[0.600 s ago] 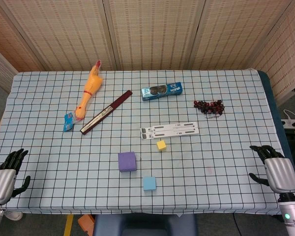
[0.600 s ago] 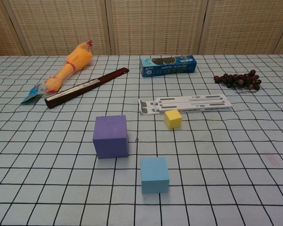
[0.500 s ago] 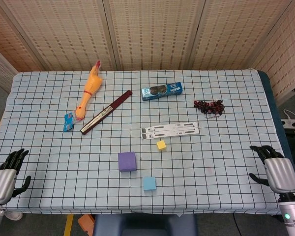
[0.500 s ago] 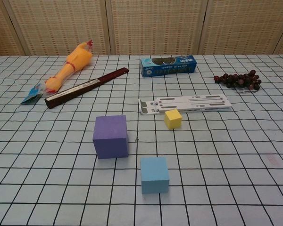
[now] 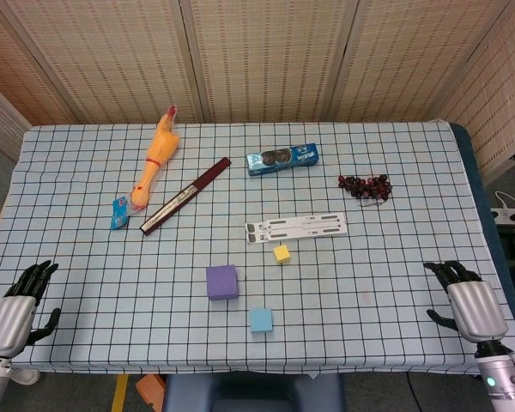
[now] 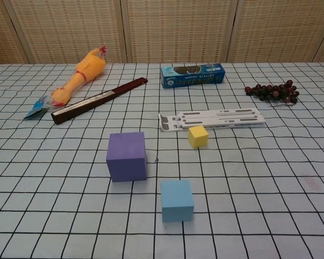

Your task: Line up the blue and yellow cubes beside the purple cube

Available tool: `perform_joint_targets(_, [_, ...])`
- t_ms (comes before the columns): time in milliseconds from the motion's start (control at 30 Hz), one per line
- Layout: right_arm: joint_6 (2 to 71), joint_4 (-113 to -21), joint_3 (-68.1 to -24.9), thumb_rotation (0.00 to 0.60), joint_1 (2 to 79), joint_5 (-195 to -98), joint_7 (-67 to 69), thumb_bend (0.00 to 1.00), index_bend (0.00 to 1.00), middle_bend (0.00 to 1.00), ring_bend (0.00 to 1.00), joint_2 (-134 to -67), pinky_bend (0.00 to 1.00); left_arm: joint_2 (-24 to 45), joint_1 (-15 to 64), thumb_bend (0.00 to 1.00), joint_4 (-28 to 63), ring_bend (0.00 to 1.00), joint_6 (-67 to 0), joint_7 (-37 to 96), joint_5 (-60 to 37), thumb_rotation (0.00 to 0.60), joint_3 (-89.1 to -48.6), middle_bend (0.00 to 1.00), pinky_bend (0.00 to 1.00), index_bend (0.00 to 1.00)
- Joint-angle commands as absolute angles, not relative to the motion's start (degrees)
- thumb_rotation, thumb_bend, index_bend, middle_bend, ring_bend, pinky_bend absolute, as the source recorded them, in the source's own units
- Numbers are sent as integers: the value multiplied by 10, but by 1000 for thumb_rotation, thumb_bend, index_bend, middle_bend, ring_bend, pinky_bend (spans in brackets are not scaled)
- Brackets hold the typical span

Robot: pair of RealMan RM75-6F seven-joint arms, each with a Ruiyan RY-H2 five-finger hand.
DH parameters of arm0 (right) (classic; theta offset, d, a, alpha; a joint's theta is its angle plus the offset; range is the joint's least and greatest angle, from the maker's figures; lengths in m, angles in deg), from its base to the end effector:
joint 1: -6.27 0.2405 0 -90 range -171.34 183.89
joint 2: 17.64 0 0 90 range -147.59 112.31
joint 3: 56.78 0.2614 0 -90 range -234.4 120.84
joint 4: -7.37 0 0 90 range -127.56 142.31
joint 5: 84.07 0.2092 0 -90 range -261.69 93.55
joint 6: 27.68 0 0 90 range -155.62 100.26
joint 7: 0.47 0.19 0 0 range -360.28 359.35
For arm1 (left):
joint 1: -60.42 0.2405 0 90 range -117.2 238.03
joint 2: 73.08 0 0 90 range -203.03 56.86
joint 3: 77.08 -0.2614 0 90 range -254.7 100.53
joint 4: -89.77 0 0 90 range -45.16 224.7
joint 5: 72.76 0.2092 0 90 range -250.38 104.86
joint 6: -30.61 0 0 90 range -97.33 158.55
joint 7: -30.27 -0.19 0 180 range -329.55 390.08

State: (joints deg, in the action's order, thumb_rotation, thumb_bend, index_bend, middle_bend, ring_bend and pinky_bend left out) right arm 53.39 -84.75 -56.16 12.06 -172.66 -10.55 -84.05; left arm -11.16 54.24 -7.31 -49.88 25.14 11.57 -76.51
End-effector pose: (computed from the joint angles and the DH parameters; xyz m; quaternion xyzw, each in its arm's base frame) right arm -0.3095 -0.2226 0.1265 0.6598 -0.3571 0.3293 0.5733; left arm -0.3110 0.2236 0.1472 -0.6245 -0.4066 -0.3417 0.5726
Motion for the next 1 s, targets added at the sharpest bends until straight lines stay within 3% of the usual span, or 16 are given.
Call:
perform_joint_targets(33, [521,-819,-578,600,140,-1773,-93,0,296,297,256,-870,397,-111,541,457,-76,0,-496,247,111,600,-764,0,264,0])
perform_joint_targets(200, [452,-826,-596,600,184,-1807,-82,0,345,407,376,-895,430,-116,542,457,-79,0,-497,255,115,600,-766,0,264,0])
perform_joint_targets(433, [402,-818,-616,600,221,-1854,-127,0,415,637,675,-962,680,-119,541,454,-77,0,-493,267,115,600,-766,0,266,0])
perform_joint_targets(533, [391,-822,-615,600,232,-1858,-130,0,424,702,743,-985,742,-119,539,457,-77,0,-490,268,115,600,-767,0,267,0])
perform_joint_targets(800, [342,-838,-603,600,258,-1827,-160,0,420,785,840,-1028,839,-121,537,458,-78,0,-485,270,116,600,-768,0,269,0])
perform_joint_targets(1000, [308,-829,-592,600,274,-1792,-181,0,342,811,866,-1074,865,-122,536,456,-79,0,-485,272,118,600,-770,0,269,0])
